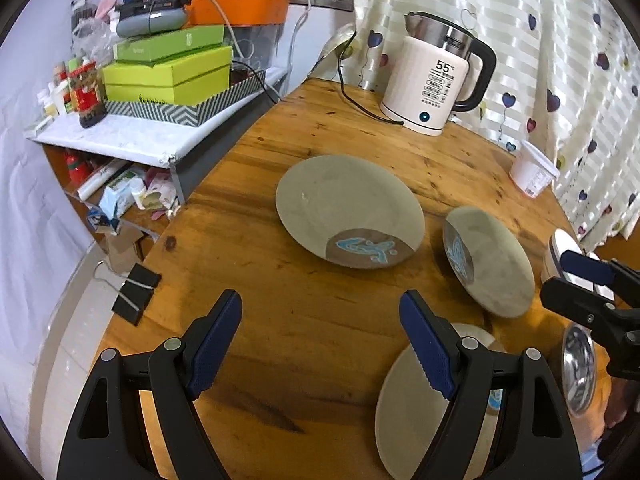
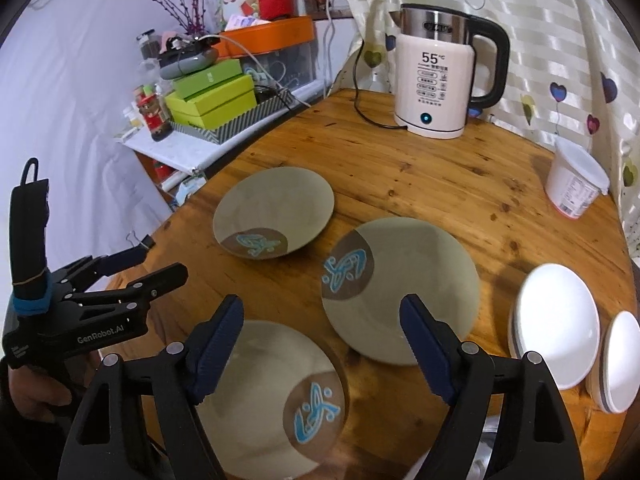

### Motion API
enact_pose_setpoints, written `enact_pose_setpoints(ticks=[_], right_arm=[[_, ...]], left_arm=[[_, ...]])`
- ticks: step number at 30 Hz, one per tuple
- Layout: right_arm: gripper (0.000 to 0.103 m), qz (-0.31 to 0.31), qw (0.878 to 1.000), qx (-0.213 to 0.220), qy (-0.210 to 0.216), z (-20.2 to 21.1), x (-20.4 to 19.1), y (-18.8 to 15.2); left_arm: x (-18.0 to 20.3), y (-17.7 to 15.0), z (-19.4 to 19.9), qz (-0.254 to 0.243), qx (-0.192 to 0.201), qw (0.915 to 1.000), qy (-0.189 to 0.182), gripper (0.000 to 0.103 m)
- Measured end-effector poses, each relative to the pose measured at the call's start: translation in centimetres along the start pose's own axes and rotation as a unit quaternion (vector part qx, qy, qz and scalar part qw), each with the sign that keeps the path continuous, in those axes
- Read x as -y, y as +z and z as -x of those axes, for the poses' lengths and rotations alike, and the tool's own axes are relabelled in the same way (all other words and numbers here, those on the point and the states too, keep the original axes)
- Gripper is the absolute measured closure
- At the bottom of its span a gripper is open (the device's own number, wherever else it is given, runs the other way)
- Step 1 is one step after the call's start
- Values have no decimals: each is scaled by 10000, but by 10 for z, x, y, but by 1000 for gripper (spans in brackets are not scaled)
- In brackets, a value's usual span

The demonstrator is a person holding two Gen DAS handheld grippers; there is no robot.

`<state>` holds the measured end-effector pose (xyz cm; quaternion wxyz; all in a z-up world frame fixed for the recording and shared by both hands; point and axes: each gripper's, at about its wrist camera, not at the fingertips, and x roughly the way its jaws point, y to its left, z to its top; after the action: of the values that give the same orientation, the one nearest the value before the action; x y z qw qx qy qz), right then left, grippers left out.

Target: Organize plates and bowls

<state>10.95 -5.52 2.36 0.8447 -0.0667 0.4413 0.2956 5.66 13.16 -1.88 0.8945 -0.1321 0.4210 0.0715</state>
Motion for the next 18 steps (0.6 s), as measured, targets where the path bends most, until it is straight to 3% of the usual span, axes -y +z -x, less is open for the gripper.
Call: enact_pose_setpoints(ticks=[16,18], right_arm=[[40,-190,9984,-440,307,-57,6,45],[44,-252,9978,-526,315,-68,9,50]], left_arm=[[-24,28,-33,400,-32,9990,-217,22],[-25,32,-38,401,-57,9989,-233,30]])
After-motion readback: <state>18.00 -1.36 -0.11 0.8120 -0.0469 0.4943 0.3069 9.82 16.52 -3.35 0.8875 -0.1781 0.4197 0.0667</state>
